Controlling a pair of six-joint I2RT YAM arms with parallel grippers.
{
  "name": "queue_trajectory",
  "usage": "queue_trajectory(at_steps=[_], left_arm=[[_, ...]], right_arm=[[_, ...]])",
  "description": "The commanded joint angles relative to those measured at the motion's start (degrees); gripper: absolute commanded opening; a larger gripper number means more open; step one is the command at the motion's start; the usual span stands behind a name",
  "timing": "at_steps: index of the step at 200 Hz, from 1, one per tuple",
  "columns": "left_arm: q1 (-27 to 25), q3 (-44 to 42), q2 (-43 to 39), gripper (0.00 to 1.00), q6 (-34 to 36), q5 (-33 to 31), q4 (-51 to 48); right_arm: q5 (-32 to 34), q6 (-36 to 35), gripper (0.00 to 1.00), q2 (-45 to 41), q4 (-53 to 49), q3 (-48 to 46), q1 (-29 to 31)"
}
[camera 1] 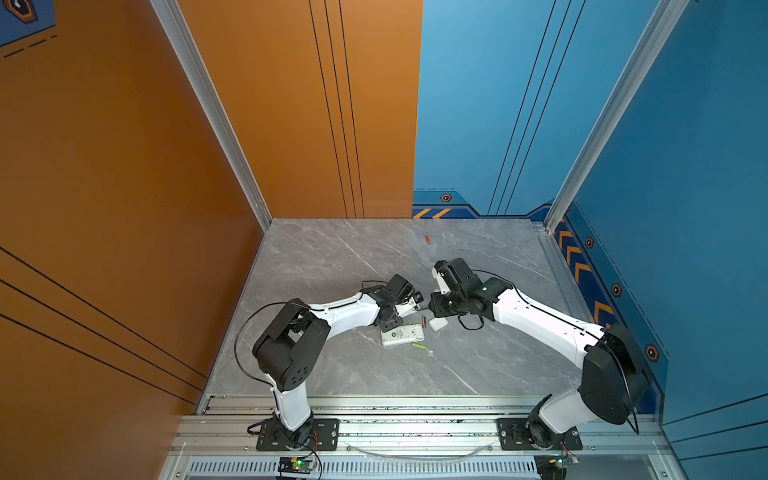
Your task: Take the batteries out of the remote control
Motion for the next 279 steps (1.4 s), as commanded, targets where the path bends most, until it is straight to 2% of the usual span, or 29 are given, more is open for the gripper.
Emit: queue_trajectory(at_steps=[1,279], left_arm=[[-0.35,-0.68,-1.7,0.13,0.51,-0.75,-0.3],[-0.36,-0.65,-1.25,0.12,0.28,-0.28,-0.19]], right_arm=[[1.59,-1.07,0.0,1.0,-0.19,1.71,-0.07],[-1.82,1.16,0.0,2.02,3.16,4.4,-1.16]])
